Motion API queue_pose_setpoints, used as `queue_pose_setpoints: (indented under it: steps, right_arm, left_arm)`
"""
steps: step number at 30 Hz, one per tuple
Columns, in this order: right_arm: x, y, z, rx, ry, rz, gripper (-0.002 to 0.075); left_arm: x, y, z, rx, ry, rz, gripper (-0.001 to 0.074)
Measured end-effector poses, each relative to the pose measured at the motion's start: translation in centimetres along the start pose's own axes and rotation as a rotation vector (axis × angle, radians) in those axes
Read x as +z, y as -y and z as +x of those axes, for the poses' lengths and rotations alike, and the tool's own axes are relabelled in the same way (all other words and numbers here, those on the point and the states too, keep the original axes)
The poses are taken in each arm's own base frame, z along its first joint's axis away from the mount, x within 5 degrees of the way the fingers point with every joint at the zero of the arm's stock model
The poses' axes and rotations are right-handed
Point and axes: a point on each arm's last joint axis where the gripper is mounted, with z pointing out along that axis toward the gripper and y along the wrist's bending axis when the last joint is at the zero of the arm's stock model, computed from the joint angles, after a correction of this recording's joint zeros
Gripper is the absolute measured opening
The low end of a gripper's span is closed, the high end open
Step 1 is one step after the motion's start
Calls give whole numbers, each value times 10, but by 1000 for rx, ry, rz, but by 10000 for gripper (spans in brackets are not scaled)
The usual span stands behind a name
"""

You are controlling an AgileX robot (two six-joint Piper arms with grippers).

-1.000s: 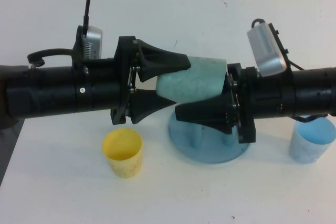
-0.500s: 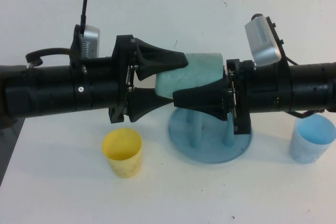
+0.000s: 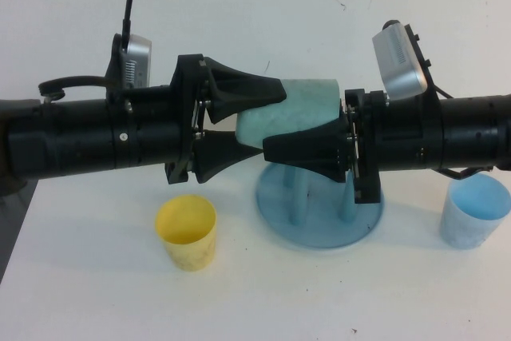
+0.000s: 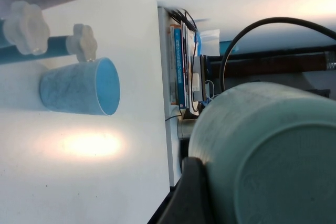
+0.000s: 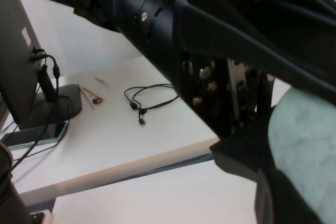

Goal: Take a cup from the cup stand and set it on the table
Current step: Hand over the cup, then place the cup on the table

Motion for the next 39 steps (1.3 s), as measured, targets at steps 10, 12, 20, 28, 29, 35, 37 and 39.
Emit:
queue_pose_setpoints:
  steps: [10, 12, 20, 28, 29, 35, 37, 39]
  right_arm:
    - [0, 0, 0, -1, 3, -5, 92]
    - [0, -1, 0, -3, 4, -6, 92]
    - [0, -2, -1, 27, 14, -23, 73]
    - [-13, -16, -11, -9, -128, 18, 64]
    - [-17, -18, -12, -21, -166, 30, 62]
    - [-44, -46, -24, -130, -423, 91, 59]
    - [-53, -53, -26, -149, -524, 104, 59]
    - [-61, -56, -26, -132, -634, 122, 59]
  left_arm:
    - [0, 0, 1, 16, -8, 5, 567]
    - [0, 0, 1, 25, -13, 7, 567]
    - [-6, -1, 0, 110, -43, 16, 684]
    - [-45, -5, -24, 126, 20, 63, 662]
    - [-50, -5, -26, 133, 38, 61, 648]
    - [-70, -14, -34, 242, 63, -27, 301]
    - [-70, -18, -31, 315, 26, -71, 135]
    - [-71, -20, -29, 376, -1, -95, 62]
